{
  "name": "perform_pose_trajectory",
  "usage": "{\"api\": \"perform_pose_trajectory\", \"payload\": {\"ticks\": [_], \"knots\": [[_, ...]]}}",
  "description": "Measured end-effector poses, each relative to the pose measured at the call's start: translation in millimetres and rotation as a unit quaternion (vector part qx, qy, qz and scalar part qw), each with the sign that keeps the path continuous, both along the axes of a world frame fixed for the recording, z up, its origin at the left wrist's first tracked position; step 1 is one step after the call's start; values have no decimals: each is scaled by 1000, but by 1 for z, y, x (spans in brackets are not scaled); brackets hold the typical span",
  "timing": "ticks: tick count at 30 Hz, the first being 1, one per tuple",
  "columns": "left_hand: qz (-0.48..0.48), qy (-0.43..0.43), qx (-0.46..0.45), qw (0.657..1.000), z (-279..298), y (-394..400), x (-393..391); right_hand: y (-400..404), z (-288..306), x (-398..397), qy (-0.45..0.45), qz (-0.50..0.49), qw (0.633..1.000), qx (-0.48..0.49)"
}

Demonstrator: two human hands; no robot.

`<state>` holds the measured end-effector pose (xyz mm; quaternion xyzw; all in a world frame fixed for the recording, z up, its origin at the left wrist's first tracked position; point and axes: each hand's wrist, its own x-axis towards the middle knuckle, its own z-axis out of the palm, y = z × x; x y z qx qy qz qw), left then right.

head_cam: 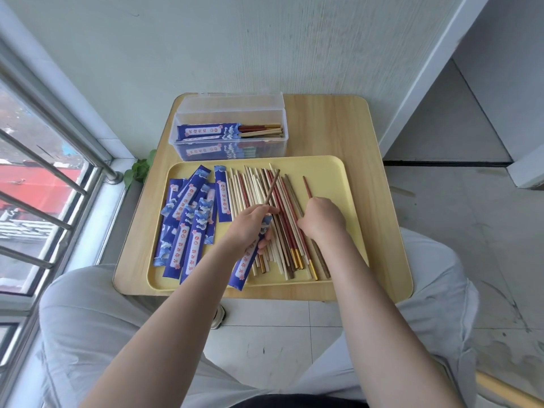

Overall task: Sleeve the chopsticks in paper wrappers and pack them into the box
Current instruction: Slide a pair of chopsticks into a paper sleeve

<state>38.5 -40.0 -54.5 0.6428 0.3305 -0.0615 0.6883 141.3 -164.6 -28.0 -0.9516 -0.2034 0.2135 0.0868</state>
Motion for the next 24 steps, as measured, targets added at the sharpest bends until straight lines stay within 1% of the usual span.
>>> {"api": "perform_pose_trajectory", "payload": {"ticks": [2, 3, 5, 6, 7, 8, 10, 11, 12, 13, 14, 16, 21, 24], "knots": [[3, -1, -19, 1000, 1, 1, 0, -1, 4, 1, 6, -12, 999, 31], [3, -3, -29, 1000, 2, 1, 0, -2, 7, 4, 14, -27, 998, 63], [0, -14, -50, 999, 3, 3, -2, -4, 15, 11, 43, -60, 985, 159], [-4, -22, -59, 998, 4, 4, -3, -4, 21, 15, 64, -80, 970, 222], [-9, -31, -65, 997, 5, 5, -3, -3, 26, 18, 83, -103, 947, 292], [-15, -39, -70, 997, 6, 5, -5, -2, 29, 21, 99, -129, 917, 364], [-27, -53, -73, 996, 9, 5, -8, 0, 33, 27, 125, -186, 844, 487], [-33, -60, -71, 995, 11, 5, -9, 1, 34, 28, 136, -210, 809, 531], [-36, -66, -69, 995, 12, 4, -10, 2, 33, 29, 141, -226, 784, 561], [-37, -70, -65, 995, 13, 4, -11, 3, 32, 29, 143, -234, 767, 580], [-37, -72, -63, 995, 13, 3, -11, 3, 31, 29, 144, -235, 758, 591], [-42, -76, -52, 995, 15, 2, -11, 5, 27, 26, 150, -229, 753, 598], [-55, -85, -32, 994, 19, -1, -14, 12, 21, 16, 183, -200, 767, 581], [-49, -84, -33, 995, 20, -1, -17, 12, 21, 13, 204, -193, 765, 580]]}}
